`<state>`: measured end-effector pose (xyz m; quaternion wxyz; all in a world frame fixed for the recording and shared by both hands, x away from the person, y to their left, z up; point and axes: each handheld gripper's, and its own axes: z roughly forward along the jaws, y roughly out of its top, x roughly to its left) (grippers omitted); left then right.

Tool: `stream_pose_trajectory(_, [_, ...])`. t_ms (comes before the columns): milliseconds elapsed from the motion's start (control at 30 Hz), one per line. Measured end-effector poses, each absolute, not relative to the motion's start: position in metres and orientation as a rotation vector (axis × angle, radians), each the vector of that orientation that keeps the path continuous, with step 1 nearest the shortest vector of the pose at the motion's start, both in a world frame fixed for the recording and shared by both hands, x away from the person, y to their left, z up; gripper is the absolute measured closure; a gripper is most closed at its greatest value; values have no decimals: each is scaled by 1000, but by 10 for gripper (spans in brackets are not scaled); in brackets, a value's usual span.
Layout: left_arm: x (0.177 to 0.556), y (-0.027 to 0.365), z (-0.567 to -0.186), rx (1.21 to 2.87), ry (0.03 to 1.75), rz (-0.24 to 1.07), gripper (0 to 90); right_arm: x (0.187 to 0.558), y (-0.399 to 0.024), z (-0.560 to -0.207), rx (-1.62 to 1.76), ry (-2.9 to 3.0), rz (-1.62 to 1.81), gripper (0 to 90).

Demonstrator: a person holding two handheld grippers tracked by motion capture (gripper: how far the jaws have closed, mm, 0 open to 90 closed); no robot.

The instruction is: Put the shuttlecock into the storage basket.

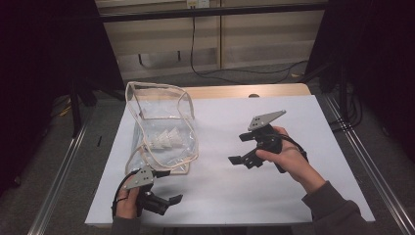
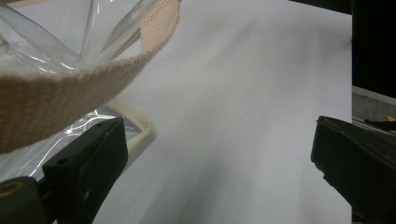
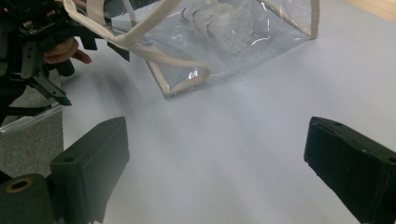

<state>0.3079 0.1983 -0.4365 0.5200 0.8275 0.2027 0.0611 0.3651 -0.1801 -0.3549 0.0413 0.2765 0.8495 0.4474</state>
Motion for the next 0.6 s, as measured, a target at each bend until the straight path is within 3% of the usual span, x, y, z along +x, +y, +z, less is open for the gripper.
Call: stream_pose_trajectory(600, [308, 199, -437, 1983, 488, 145, 39, 357, -199, -370, 864, 2586, 1341, 64])
